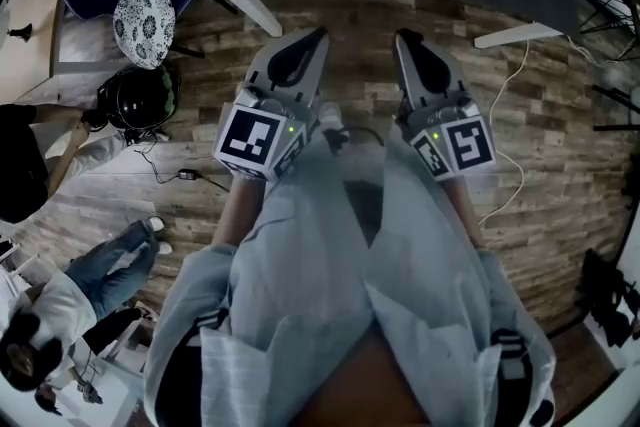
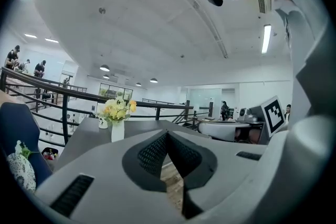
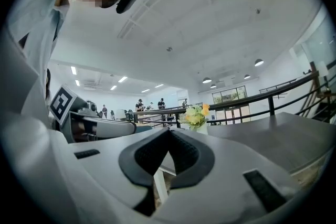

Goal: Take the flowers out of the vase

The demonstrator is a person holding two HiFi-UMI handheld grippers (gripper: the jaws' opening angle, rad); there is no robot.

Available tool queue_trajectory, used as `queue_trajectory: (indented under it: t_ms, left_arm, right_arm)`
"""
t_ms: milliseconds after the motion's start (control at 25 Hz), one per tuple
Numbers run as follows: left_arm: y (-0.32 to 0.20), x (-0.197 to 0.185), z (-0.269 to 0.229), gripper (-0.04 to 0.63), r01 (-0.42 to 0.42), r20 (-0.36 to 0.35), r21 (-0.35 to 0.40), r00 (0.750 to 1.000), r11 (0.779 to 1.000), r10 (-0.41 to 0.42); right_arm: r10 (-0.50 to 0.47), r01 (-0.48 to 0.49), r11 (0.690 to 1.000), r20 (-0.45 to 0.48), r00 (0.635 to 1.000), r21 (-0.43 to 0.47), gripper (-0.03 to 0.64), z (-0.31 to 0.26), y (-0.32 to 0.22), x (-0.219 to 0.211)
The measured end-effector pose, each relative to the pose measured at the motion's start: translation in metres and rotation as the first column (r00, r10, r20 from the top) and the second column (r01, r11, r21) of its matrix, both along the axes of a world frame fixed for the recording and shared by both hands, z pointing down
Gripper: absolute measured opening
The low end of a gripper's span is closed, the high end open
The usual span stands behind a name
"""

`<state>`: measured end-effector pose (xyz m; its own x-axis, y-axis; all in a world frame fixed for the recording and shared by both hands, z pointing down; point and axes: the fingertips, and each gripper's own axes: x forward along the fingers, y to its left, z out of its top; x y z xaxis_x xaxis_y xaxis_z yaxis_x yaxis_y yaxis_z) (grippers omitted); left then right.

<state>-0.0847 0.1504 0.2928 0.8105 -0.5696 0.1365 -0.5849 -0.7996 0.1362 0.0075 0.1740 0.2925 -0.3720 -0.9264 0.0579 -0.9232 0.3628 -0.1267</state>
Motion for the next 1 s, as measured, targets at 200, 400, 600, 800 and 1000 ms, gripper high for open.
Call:
queue_trajectory:
  t_ms: [200,400,600,800,1000]
  left_arm:
    - [-0.029,-0.003,0.006,0.012,-0.009,0.01,0.003,1.0,1.0,0.009]
    - [-0.046,-0.001,0.013,0.011,-0.019,0.012,-0.008,1.0,1.0,0.019]
    - [-0.062,0.011,0.017,0.011,-0.028,0.018,-0.023,0.999,0.999,0.029]
    - [-0.085,0.026,0.019,0.012,0.007,0.032,-0.029,0.999,1.0,-0.006]
    - [-0.115,0.04,0.026,0.011,0.074,0.044,-0.038,0.996,0.997,-0.072]
  right_arm:
    - [0.009,-0.009,1.0,-0.011,1.0,-0.003,-0.002,0.005,-0.026,0.0]
    - [0.033,-0.033,0.999,-0.007,0.999,-0.019,-0.002,0.011,-0.042,0.004]
    - [0.029,-0.03,0.999,-0.025,0.999,-0.026,-0.002,0.014,-0.058,0.01]
    - [-0.007,0.006,1.0,-0.022,1.0,-0.029,-0.002,0.015,-0.087,0.027]
    - [-0.065,0.065,0.998,-0.017,0.998,-0.027,-0.002,0.018,-0.126,0.046]
